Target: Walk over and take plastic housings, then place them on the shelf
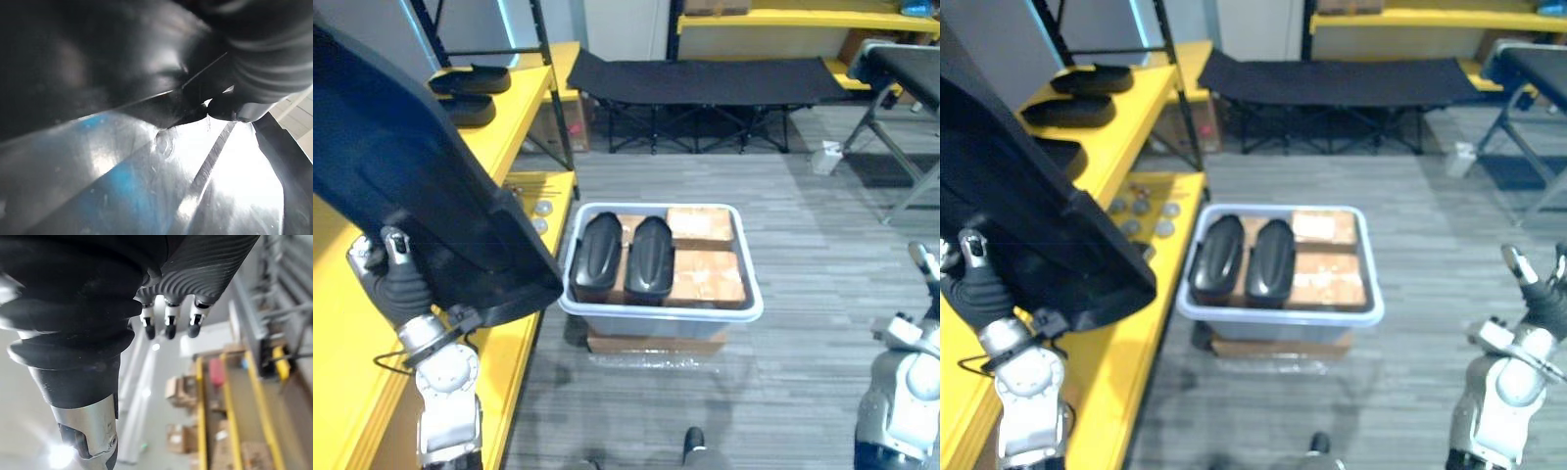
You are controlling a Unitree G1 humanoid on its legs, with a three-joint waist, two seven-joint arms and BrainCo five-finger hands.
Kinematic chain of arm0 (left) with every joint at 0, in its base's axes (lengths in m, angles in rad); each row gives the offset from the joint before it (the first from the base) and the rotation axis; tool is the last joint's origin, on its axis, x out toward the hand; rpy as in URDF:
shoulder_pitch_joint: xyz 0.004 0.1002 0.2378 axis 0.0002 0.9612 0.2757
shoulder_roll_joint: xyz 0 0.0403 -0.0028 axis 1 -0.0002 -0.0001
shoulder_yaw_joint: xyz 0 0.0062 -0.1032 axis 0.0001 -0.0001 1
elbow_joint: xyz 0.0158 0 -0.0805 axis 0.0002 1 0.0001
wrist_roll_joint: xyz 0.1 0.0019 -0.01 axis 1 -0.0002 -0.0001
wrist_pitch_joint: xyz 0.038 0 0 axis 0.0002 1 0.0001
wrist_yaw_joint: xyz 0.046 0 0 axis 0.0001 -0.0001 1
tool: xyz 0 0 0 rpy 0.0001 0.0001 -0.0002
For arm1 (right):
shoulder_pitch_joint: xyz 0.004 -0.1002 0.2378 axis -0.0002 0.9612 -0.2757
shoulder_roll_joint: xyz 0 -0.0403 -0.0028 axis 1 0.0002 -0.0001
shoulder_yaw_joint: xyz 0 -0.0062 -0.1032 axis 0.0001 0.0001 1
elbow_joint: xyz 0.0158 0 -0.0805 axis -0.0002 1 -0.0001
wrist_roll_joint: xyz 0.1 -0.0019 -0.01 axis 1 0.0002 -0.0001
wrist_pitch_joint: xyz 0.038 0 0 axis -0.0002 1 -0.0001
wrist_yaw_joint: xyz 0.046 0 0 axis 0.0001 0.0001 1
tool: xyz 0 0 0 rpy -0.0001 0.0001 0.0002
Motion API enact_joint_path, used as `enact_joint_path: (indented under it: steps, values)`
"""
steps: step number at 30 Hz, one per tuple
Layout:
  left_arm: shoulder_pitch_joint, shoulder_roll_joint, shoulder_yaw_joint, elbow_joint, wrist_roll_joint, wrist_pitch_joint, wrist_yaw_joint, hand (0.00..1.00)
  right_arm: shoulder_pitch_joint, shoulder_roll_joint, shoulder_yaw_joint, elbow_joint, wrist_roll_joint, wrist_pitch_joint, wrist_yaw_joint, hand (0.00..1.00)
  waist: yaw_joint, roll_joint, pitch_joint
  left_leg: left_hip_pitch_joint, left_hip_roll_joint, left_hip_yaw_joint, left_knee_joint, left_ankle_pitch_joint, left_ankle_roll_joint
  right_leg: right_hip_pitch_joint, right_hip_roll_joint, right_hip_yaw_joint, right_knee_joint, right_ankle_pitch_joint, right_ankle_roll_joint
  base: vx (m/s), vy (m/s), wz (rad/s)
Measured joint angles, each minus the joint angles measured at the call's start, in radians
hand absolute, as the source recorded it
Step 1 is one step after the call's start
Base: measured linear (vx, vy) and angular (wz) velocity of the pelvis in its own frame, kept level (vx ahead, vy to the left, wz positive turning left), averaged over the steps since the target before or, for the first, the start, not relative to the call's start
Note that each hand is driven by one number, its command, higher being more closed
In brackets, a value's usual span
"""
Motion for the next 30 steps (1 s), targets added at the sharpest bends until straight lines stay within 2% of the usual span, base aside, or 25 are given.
enact_joint_path:
  steps: [2, 3, 7, 14, 18, 23, 30]
  values:
    - [-0.01, 0.001, 0.026, 0.017, 0.007, 0.003, 0.014, 1.0, -0.016, -0.017, 0.002, 0.001, 0.0, -0.023, 0.008, 0.0, 0.002, 0.0, 0.0, -0.001, -0.001, -0.017, 0.0, 0.001, 0.0, 0.01, -0.001, -0.017, 0.0, -0.002, 0.001, -0.01, 0.002, 0.21]
    - [-0.011, 0.001, 0.054, 0.021, 0.008, 0.007, 0.036, 1.0, -0.038, -0.029, 0.021, 0.001, 0.0, -0.038, 0.017, 0.0, 0.017, 0.001, -0.001, -0.001, -0.001, -0.019, 0.0, 0.001, 0.0, 0.012, -0.001, -0.022, 0.0, -0.004, 0.001, -0.02, 0.004, 0.16]
    - [-0.011, 0.001, 0.107, 0.023, 0.01, 0.024, 0.079, 1.0, -0.08, -0.049, 0.099, 0.005, -0.021, -0.058, 0.037, 0.0, 0.041, 0.001, -0.003, -0.021, -0.009, -0.063, -0.001, 0.014, 0.002, 0.013, -0.008, -0.065, 0.0, -0.005, 0.002, 0.0, 0.005, 0.32]
    - [0.086, -0.033, 0.185, 0.012, 0.004, 0.02, 0.087, 1.0, -0.162, -0.048, 0.275, 0.059, -0.016, -0.064, 0.116, 0.0, 0.137, 0.0, -0.007, -0.04, -0.022, -0.157, 0.0, 0.028, 0.007, 0.053, -0.019, -0.159, 0.0, -0.005, 0.001, 0.0, 0.019, 0.4]
    - [0.138, -0.093, 0.223, -0.014, -0.005, -0.008, 0.079, 1.0, -0.168, -0.037, 0.33, 0.062, -0.039, -0.027, 0.13, 0.0, 0.192, -0.011, -0.013, -0.075, -0.045, -0.214, -0.001, 0.045, 0.014, 0.058, -0.035, -0.211, 0.0, -0.007, 0.0, 0.0, 0.033, 0.46]
    - [0.191, -0.1, 0.226, -0.058, -0.001, -0.052, 0.071, 1.0, -0.169, -0.008, 0.354, 0.067, -0.061, 0.025, 0.129, 0.0, 0.217, -0.04, -0.031, -0.087, -0.061, -0.238, 0.002, 0.047, 0.017, 0.068, -0.05, -0.233, 0.0, -0.028, 0.011, 0.01, 0.035, 0.21]
    - [0.201, -0.101, 0.218, -0.113, 0.009, -0.076, 0.072, 1.0, -0.169, -0.005, 0.374, 0.074, -0.055, 0.026, 0.191, 0.0, 0.214, -0.046, -0.034, -0.094, -0.065, -0.236, 0.01, 0.044, 0.019, 0.067, -0.053, -0.232, 0.0, -0.036, 0.009, 0.0, 0.016, -0.02]
